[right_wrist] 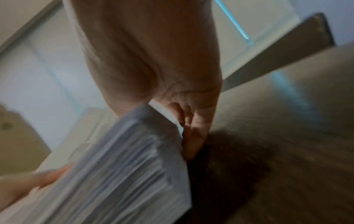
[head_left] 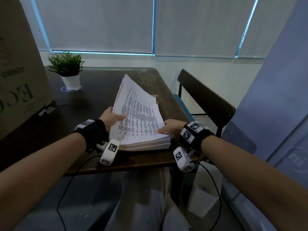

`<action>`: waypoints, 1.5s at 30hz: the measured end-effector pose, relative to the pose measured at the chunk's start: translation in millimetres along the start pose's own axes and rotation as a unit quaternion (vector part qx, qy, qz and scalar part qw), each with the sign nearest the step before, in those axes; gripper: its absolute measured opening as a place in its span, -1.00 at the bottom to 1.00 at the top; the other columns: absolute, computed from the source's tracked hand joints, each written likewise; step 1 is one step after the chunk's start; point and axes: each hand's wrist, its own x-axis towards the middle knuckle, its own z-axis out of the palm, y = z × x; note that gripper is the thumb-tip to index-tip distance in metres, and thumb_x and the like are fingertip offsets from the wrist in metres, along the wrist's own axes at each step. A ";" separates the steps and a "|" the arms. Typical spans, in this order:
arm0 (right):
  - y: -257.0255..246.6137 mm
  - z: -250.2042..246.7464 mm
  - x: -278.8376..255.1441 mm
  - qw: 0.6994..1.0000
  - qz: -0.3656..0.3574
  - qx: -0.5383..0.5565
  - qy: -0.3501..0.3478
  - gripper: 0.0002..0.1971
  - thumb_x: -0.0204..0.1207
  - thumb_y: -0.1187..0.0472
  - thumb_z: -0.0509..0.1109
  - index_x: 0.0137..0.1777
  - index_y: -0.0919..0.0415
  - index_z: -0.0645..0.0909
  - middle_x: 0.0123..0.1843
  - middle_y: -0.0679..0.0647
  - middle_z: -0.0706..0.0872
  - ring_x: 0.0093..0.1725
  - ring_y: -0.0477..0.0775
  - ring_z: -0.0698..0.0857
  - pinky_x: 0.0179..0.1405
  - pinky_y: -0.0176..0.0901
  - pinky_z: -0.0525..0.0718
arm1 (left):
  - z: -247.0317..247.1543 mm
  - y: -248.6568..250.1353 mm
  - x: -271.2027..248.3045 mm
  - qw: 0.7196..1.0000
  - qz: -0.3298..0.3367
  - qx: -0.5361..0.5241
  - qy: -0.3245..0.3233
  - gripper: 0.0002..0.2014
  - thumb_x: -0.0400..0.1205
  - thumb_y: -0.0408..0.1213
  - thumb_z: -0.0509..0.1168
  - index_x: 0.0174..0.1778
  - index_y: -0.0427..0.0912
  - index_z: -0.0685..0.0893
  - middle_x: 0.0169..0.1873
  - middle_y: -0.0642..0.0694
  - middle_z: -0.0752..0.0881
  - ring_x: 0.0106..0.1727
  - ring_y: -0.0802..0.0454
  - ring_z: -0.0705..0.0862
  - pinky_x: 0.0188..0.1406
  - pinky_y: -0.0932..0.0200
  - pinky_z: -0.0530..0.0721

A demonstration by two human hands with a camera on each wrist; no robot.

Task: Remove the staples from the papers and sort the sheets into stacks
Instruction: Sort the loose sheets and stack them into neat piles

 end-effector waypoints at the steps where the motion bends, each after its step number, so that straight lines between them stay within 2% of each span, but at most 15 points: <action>1: 3.5 -1.2 -1.0 0.999 0.001 0.049 0.004 -0.47 0.60 -0.10 0.40 0.30 0.38 0.59 0.07 0.17 0.77 -0.18 -0.01 0.68 -0.13 -0.20 0.65 | 1.2 -0.4 -4.2 1.000 0.016 -0.017 -0.004 -0.55 0.55 -0.47 0.39 0.33 -0.20 0.43 0.08 -0.20 0.69 -0.06 -0.13 0.74 -0.27 -0.01 0.70; 4: 14.7 -5.3 1.2 0.936 -0.025 0.348 0.042 0.07 0.15 -0.41 0.60 0.48 0.37 0.46 0.38 0.21 0.67 0.18 0.06 0.70 0.26 -0.01 0.65 | -2.9 1.7 -16.7 0.995 0.067 -0.070 -0.034 -0.52 0.57 -0.44 0.36 0.39 -0.14 0.42 0.14 -0.19 0.70 0.04 -0.18 0.75 -0.17 -0.07 0.74; 6: 12.1 -13.1 -0.8 0.860 -0.095 0.501 0.010 -0.23 0.24 -0.25 0.58 0.36 0.21 0.56 0.36 0.20 0.70 0.36 0.22 0.65 0.50 0.26 0.48 | -9.6 8.7 -22.8 0.990 0.101 -0.087 -0.051 -0.50 0.57 -0.39 0.35 0.43 -0.07 0.41 0.15 -0.16 0.71 0.05 -0.16 0.77 -0.16 -0.08 0.76; 8: -2.8 -26.1 -4.4 0.822 -0.174 0.542 -0.023 -0.56 0.46 -0.02 0.43 0.31 0.14 0.59 0.29 0.21 0.74 0.33 0.25 0.68 0.47 0.31 0.50 | -14.2 20.7 -25.9 0.985 0.139 -0.088 -0.055 -0.49 0.57 -0.35 0.35 0.43 -0.03 0.40 0.15 -0.14 0.72 0.04 -0.11 0.78 -0.17 -0.08 0.78; 12: -42.7 -50.9 -6.7 0.814 -0.256 0.513 0.094 -0.49 0.48 0.13 0.51 0.40 0.23 0.52 0.18 0.21 0.78 0.17 0.28 0.76 0.10 0.15 0.78 | -13.8 53.6 -24.4 0.969 0.246 -0.022 -0.009 -0.52 0.58 -0.33 0.34 0.37 -0.05 0.32 0.12 -0.13 0.70 -0.03 -0.02 0.79 -0.16 -0.07 0.80; 16: -55.5 -70.5 -3.3 0.811 -0.327 0.468 0.129 -0.39 0.56 0.11 0.47 0.54 0.21 0.34 0.35 0.26 0.68 0.27 0.30 0.73 0.22 0.37 0.69 | -11.4 66.8 -16.2 0.951 0.305 -0.037 0.019 -0.53 0.62 -0.43 0.27 0.38 -0.09 0.26 0.11 -0.06 0.66 -0.02 0.17 0.77 -0.18 0.20 0.77; 19: -49.9 -67.5 -2.9 0.816 -0.345 0.451 0.107 -0.40 0.55 0.18 0.49 0.54 0.17 0.36 0.35 0.21 0.70 0.28 0.25 0.73 0.24 0.31 0.70 | -10.4 56.8 -13.4 0.954 0.283 -0.094 0.004 -0.55 0.64 -0.34 0.29 0.38 -0.06 0.28 0.17 -0.10 0.65 0.04 0.09 0.77 -0.08 0.05 0.77; 22: -40.7 -50.0 -0.6 0.813 -0.325 0.473 0.102 -0.38 0.46 0.24 0.56 0.50 0.23 0.45 0.29 0.19 0.75 0.25 0.23 0.75 0.25 0.32 0.69 | -6.5 48.2 -11.3 0.954 0.250 -0.162 -0.005 -0.25 0.44 0.02 0.48 0.46 -0.19 0.33 0.29 -0.28 0.60 0.20 -0.22 0.69 0.15 -0.32 0.66; 24: -42.6 -42.9 0.7 0.806 -0.316 0.483 0.130 -0.49 0.49 0.29 0.54 0.43 0.27 0.51 0.24 0.18 0.77 0.22 0.20 0.77 0.21 0.26 0.72 | 2.9 48.1 -8.7 0.953 0.260 -0.152 0.020 -0.15 0.31 0.16 0.52 0.40 -0.22 0.40 0.24 -0.24 0.65 0.19 -0.19 0.70 0.15 -0.28 0.66; 27: -54.5 -40.9 1.1 0.791 -0.278 0.512 0.188 -0.53 0.48 0.26 0.56 0.38 0.26 0.58 0.16 0.15 0.81 0.15 0.16 0.80 0.19 0.20 0.75 | 17.4 54.8 -7.5 0.947 0.269 -0.156 0.084 -0.46 0.41 0.03 0.49 0.25 -0.04 0.51 0.12 -0.02 0.70 0.09 0.05 0.72 0.07 -0.03 0.67; 30: -66.5 -52.5 1.2 0.785 -0.273 0.512 0.217 -0.45 0.43 0.18 0.60 0.41 0.22 0.57 0.18 0.13 0.80 0.17 0.15 0.78 0.24 0.23 0.72 | 17.9 67.2 -4.9 0.940 0.290 -0.156 0.087 -0.62 0.53 -0.14 0.42 0.23 -0.01 0.52 0.12 -0.05 0.70 0.10 0.03 0.72 0.12 -0.09 0.69; 35: -60.2 -69.0 4.2 0.802 -0.327 0.466 0.183 -0.44 0.43 0.18 0.61 0.41 0.25 0.55 0.23 0.17 0.78 0.22 0.16 0.77 0.22 0.15 0.73 | -1.0 73.5 9.8 0.939 0.259 -0.227 -0.005 -0.40 0.46 -0.26 0.35 0.44 -0.22 0.37 0.28 -0.30 0.61 0.22 -0.22 0.68 0.05 -0.16 0.72; 39: -32.3 -38.6 20.4 0.808 -0.280 0.489 0.170 -0.50 0.42 0.29 0.60 0.36 0.24 0.59 0.21 0.15 0.79 0.18 0.14 0.79 0.22 0.24 0.73 | 10.4 38.6 19.5 0.967 0.185 -0.175 -0.004 -0.26 0.36 -0.03 0.47 0.44 -0.11 0.37 0.25 -0.20 0.64 0.17 -0.16 0.70 0.14 -0.29 0.67; 42: -35.2 -35.5 21.8 0.785 -0.269 0.520 0.202 -0.55 0.46 0.31 0.56 0.34 0.29 0.60 0.16 0.17 0.81 0.12 0.15 0.81 0.15 0.21 0.76 | 28.2 40.2 19.2 0.971 0.195 -0.127 0.058 -0.58 0.54 -0.07 0.38 0.26 0.00 0.42 0.16 -0.09 0.65 0.14 -0.06 0.67 0.17 -0.21 0.64; 45: -43.5 -42.8 22.0 0.778 -0.264 0.524 0.223 -0.53 0.44 0.28 0.59 0.34 0.28 0.62 0.13 0.12 0.82 0.11 0.12 0.81 0.14 0.14 0.77 | 34.0 52.3 16.6 0.960 0.238 -0.125 0.078 -0.76 0.63 -0.19 0.28 0.18 0.05 0.41 0.09 -0.07 0.66 0.05 0.00 0.69 -0.09 0.04 0.67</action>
